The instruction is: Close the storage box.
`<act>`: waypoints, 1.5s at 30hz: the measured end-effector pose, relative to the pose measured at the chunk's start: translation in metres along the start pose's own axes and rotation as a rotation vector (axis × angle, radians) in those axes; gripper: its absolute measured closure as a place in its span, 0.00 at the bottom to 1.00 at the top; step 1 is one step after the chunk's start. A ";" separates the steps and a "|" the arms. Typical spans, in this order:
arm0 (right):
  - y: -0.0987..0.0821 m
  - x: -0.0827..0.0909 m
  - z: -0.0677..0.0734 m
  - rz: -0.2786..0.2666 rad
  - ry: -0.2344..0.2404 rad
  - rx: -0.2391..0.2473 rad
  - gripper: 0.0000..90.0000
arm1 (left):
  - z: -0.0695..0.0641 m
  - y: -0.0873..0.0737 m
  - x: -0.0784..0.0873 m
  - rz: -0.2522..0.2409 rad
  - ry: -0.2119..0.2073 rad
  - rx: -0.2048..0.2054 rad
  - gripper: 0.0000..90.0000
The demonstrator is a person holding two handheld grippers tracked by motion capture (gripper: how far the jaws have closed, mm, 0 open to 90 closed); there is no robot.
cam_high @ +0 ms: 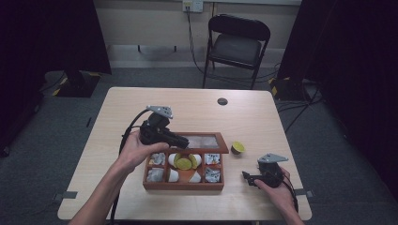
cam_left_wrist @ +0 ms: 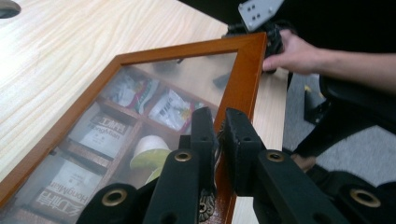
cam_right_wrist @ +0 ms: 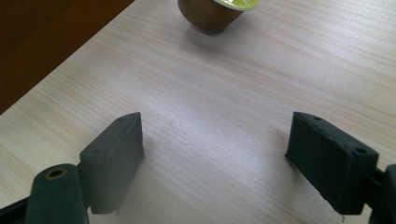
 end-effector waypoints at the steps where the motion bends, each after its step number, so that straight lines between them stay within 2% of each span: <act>1: 0.000 0.000 0.000 -0.002 -0.001 0.000 0.20 | 0.000 -0.001 0.000 0.005 -0.004 -0.004 0.92; 8: -0.001 0.000 0.000 -0.007 -0.001 -0.001 0.20 | -0.002 -0.004 -0.003 0.021 -0.006 -0.028 0.92; 23: -0.001 -0.001 0.000 -0.028 0.001 -0.001 0.18 | -0.007 -0.012 -0.009 0.055 0.007 -0.047 0.92; 24: -0.002 -0.001 0.000 -0.033 0.003 0.001 0.18 | -0.007 -0.011 -0.009 0.041 0.016 -0.046 0.92; 28: -0.002 -0.002 0.000 -0.044 0.004 0.001 0.17 | -0.009 -0.014 -0.012 0.072 0.018 -0.057 0.92; 33: -0.002 -0.002 0.000 -0.044 0.003 0.004 0.17 | -0.009 -0.017 -0.015 0.081 0.017 -0.070 0.92; 45: -0.002 -0.002 0.000 -0.044 0.002 0.004 0.17 | -0.012 -0.030 -0.026 0.110 0.008 -0.069 0.93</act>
Point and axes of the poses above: each handheld gripper's, and its own axes: x roughly backward along the jaws, y roughly out of its top, z roughly to its left, the point moved 6 cm from there along -x, roughly forward along the jaws, and after that the axes turned 8 degrees about -y, right-handed, at the moved point
